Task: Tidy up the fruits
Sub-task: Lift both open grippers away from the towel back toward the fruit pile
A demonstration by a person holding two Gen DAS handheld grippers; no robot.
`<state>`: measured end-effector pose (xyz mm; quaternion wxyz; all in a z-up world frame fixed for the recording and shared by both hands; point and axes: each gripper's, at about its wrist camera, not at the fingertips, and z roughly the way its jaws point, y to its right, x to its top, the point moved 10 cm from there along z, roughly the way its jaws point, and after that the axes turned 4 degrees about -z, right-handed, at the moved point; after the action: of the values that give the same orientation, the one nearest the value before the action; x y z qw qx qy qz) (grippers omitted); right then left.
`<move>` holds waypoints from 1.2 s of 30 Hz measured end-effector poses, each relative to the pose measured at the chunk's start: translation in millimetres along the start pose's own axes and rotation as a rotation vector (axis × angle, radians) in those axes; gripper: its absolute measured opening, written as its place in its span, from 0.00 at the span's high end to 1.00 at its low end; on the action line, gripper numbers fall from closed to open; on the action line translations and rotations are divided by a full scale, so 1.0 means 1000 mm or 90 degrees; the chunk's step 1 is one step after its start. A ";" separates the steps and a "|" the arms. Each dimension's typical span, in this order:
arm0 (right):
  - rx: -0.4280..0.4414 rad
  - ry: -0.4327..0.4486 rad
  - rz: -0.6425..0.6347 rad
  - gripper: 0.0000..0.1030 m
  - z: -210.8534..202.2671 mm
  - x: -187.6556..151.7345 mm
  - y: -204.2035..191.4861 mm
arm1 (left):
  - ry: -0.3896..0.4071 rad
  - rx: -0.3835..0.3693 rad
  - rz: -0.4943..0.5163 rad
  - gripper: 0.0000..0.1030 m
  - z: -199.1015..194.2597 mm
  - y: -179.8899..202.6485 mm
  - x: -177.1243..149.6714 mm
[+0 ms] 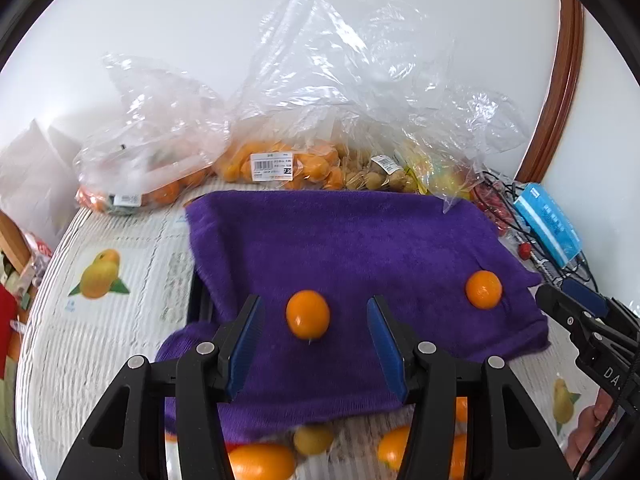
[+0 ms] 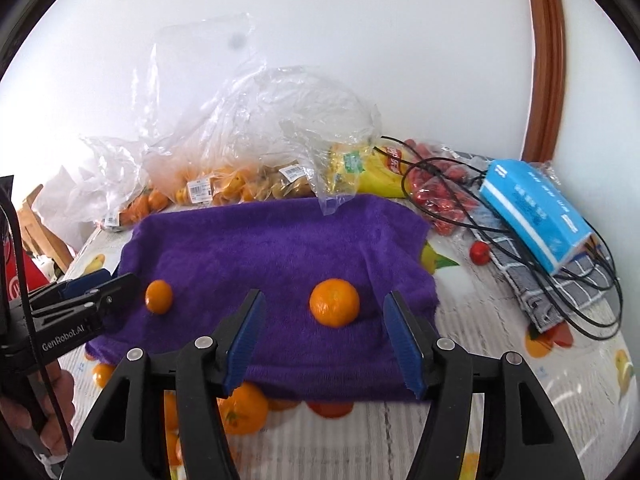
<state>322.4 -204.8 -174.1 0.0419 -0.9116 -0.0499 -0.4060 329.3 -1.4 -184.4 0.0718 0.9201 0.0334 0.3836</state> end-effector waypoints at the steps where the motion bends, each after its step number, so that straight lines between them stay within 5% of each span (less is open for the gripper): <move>1: -0.007 0.000 -0.002 0.41 -0.004 -0.002 0.000 | 0.002 -0.002 -0.005 0.51 -0.004 -0.002 -0.001; 5: -0.041 0.005 0.009 0.41 -0.026 -0.013 0.000 | 0.011 0.009 -0.011 0.51 -0.024 -0.011 -0.010; 20: -0.019 -0.081 0.029 0.41 -0.073 -0.086 -0.035 | -0.008 0.006 0.032 0.50 -0.082 -0.022 -0.058; 29: -0.012 -0.072 0.030 0.41 -0.090 -0.098 -0.038 | -0.010 0.014 0.018 0.50 -0.095 -0.031 -0.077; 36: 0.000 -0.049 0.014 0.41 -0.091 -0.094 -0.046 | -0.014 0.014 0.011 0.40 -0.088 -0.034 -0.081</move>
<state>187.4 -175.6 -181.7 0.0441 -0.9271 -0.0415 -0.3699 209.6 32.0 -185.5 0.0588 0.9253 0.0285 0.3736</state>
